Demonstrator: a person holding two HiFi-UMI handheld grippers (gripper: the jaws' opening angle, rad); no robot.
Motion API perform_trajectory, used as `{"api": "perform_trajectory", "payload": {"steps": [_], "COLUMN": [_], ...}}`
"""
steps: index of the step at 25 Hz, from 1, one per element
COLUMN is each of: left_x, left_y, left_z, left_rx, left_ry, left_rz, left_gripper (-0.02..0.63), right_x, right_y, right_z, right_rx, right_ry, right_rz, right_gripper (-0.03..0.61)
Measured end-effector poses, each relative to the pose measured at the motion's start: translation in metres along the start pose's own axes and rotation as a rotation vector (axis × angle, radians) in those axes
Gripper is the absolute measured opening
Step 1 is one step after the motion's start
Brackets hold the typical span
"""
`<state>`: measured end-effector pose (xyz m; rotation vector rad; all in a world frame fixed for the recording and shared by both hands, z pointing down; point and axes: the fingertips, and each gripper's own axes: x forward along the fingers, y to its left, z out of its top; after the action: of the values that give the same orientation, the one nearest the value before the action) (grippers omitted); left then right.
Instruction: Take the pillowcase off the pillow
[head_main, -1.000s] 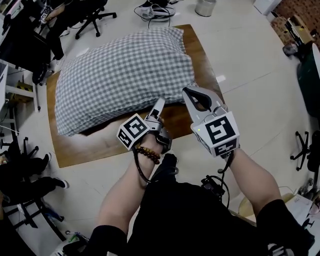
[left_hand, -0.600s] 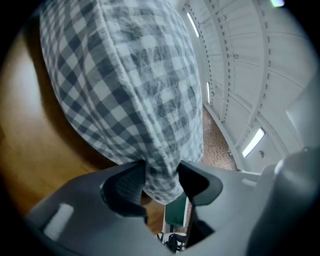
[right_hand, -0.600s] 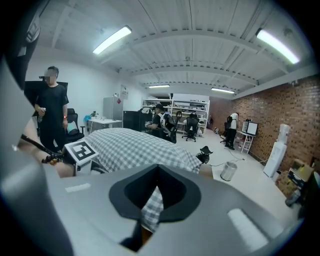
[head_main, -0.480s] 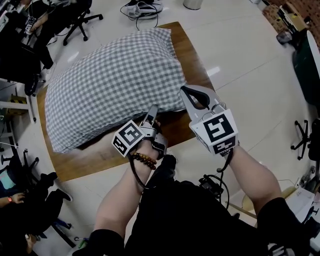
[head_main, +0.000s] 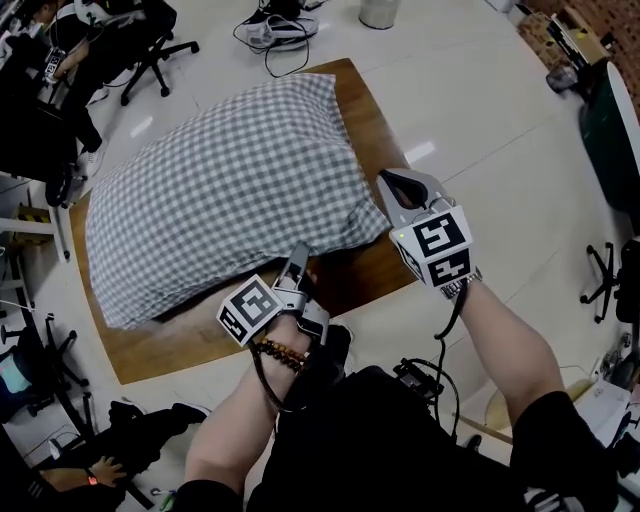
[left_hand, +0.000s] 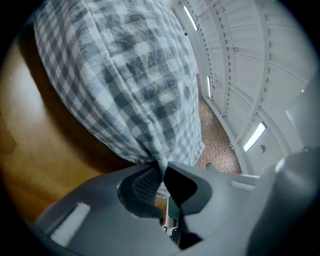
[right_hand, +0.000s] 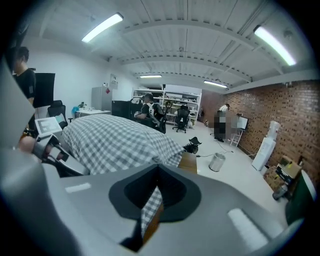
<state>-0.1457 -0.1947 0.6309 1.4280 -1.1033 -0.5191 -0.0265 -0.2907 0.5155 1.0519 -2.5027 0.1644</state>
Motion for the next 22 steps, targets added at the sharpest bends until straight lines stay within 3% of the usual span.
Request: {"api": "perform_trajectory", "payload": {"steps": [6, 11, 15, 17, 22], "left_x": [-0.008, -0.006, -0.002, -0.004, -0.003], "left_y": [-0.007, -0.005, -0.008, -0.006, 0.0], "left_z": [-0.009, -0.028, -0.03, -0.032, -0.037], "left_rx": [0.025, 0.052, 0.062, 0.06, 0.062], "left_ry": [0.002, -0.003, -0.017, -0.023, -0.026], "left_rz": [-0.009, -0.004, 0.01, 0.021, 0.038], "left_gripper": [0.017, 0.017, 0.015, 0.015, 0.014], "right_x": [0.03, 0.041, 0.047, 0.049, 0.053], "right_y": [-0.009, 0.006, 0.019, 0.027, 0.043], "right_z": [-0.047, -0.083, -0.079, -0.081, -0.084], "right_rx": [0.142, 0.424, 0.619, 0.651, 0.607], "right_ry": [0.121, 0.204, 0.216, 0.233, 0.258], "right_rz": [0.101, 0.309, 0.454, 0.506, 0.564], "right_gripper": [0.011, 0.166, 0.219, 0.275, 0.291]}}
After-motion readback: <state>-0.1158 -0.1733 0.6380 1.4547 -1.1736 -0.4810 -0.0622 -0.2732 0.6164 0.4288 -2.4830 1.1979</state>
